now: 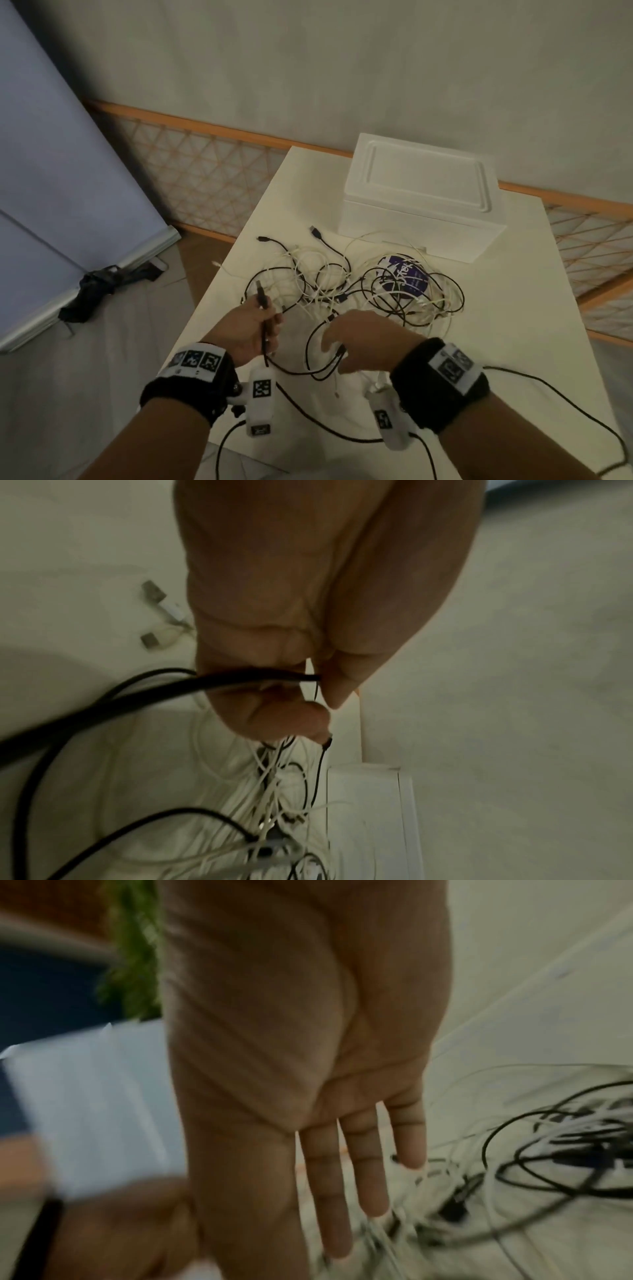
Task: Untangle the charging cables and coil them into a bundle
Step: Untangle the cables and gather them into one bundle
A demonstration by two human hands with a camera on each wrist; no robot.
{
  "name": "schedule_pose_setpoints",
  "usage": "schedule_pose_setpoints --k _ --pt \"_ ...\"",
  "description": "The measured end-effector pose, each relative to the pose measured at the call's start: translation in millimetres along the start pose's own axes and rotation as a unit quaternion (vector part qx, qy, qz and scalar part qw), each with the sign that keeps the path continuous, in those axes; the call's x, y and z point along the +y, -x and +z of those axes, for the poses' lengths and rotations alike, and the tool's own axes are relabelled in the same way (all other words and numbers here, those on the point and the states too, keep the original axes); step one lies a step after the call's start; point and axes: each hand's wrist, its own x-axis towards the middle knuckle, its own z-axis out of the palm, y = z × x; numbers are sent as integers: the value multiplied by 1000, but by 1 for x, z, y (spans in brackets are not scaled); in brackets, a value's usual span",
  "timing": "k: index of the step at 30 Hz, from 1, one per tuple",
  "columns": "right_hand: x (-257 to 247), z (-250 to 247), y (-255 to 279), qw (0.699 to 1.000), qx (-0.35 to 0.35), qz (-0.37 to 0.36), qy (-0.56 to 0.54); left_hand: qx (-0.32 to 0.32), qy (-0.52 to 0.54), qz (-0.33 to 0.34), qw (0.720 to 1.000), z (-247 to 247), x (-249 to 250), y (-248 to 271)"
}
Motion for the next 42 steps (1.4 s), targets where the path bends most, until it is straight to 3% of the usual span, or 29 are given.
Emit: schedule_pose_setpoints --k 2,3,6,10,12,16,22,27,31,38,40,42 --pt "-4 21 -11 987 -52 -15 154 -8 -29 7 1000 8 -4 1" --pt "-1 24 -13 986 -45 -5 163 -19 -38 5 999 12 -6 2" --pt "13 8 -9 997 58 50 -34 -72 -77 -29 994 21 -11 6" --pt "14 -22 7 955 229 59 -177 -90 -133 -67 985 46 -19 11" --pt "7 -25 14 957 223 28 -184 -89 -110 -64 988 62 -19 12" --pt "-2 -13 23 973 177 -12 -148 -71 55 -38 995 76 -2 8" --pt "-2 -3 32 943 234 77 -226 -85 76 30 993 72 27 6" --pt "-1 -6 29 960 189 120 -169 -119 154 75 978 72 33 2" --pt "10 -2 36 948 198 150 -198 -96 234 108 961 45 52 -15" --pt "56 -24 68 904 285 253 -192 -18 151 189 970 -8 79 -24" --pt "50 -36 56 910 305 228 -163 -19 4 229 973 5 75 -18" --pt "32 -47 35 929 292 183 -136 -40 -196 246 948 36 60 -9"
